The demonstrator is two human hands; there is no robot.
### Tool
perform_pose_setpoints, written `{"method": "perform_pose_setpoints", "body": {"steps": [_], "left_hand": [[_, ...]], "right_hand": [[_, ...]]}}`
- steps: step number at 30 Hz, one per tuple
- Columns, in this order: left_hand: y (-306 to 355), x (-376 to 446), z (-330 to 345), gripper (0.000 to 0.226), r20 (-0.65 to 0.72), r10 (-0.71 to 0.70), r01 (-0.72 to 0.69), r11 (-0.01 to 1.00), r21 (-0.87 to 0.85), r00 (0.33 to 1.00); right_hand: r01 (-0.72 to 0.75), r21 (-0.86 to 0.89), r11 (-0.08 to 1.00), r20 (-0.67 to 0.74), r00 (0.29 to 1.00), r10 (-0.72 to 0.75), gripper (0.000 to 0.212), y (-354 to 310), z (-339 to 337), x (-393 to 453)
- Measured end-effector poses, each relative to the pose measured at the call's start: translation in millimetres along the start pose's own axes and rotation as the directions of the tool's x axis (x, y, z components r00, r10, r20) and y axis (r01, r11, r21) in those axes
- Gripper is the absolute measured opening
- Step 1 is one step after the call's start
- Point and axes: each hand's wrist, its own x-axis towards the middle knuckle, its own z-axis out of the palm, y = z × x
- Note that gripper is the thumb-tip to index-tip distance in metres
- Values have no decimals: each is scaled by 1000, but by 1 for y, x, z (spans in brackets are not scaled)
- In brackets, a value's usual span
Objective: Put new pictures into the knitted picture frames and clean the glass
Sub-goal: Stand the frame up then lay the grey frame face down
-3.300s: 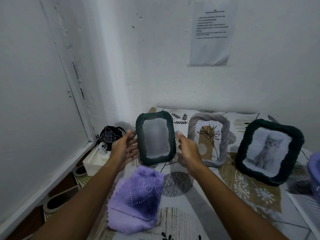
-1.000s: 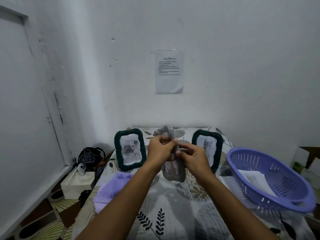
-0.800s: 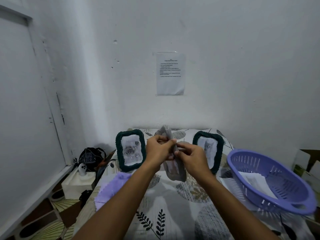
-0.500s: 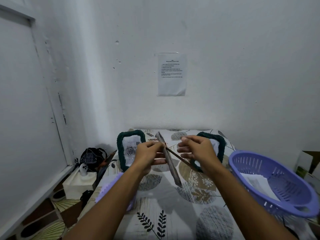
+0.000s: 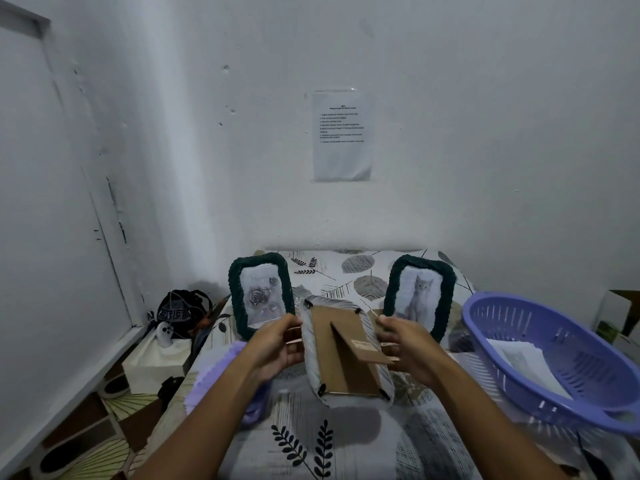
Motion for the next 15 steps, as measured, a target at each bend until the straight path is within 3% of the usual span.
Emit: {"method": "perform_pose_setpoints", "body": {"steps": [5, 11, 15], "left_hand": [[-26, 13, -9, 14, -42, -57, 61, 993, 102, 997], [-50, 22, -7, 23, -153, -13, 59, 952, 302, 988], [-61, 34, -11, 21, -152, 12, 51, 913, 404, 988]], "right_hand": [[-24, -110, 994, -62, 998, 17, 22, 27, -3, 12], [-71, -161, 984, -101, 993, 55, 22, 54, -8, 32], [-50, -270, 962, -135, 991, 14, 22, 60, -8, 43]]}}
